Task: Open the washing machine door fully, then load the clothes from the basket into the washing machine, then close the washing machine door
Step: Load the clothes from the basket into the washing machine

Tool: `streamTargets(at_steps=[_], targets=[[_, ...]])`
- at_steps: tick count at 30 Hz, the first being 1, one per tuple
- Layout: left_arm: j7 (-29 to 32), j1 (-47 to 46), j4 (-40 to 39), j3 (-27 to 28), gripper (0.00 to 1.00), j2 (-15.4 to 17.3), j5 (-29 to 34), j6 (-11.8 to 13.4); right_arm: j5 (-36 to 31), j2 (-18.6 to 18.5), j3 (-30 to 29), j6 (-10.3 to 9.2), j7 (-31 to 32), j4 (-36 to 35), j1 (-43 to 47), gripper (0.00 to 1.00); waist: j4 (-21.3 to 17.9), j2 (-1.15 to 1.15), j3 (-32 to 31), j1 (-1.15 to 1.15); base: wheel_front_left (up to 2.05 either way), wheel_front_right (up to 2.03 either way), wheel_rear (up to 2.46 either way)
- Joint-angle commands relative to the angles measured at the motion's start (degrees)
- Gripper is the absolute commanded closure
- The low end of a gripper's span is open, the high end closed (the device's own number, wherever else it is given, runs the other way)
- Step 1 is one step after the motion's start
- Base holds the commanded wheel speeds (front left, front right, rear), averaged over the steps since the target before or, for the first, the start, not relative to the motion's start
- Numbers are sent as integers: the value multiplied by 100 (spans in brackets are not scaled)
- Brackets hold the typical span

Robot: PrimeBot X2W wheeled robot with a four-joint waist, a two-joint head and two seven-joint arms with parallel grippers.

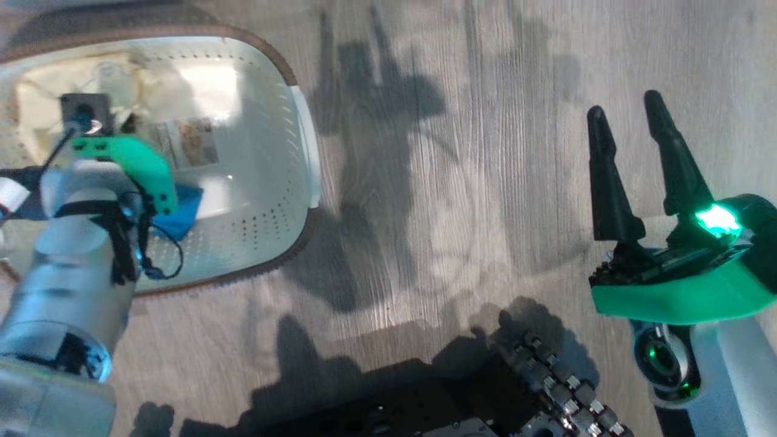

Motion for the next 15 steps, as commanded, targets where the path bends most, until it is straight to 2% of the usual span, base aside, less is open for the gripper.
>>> streamTargets(at_steps=[1,8,15], targets=[[-104,276,-118,25,100,104,58,27,-59,-55,30,-16,-37,-112,230,0,111,0,-157,0,0,0,0],[-220,643,-697,-86,100,-158,144,8,-277,-55,-158,-16,-37,-65,391,0,354,0,-643,0,0,0,0],[-225,1441,-2197,73,100,-288,214,138,-496,-55,-348,-16,-37,-28,606,0,601,0,-1198,0,0,0,0]])
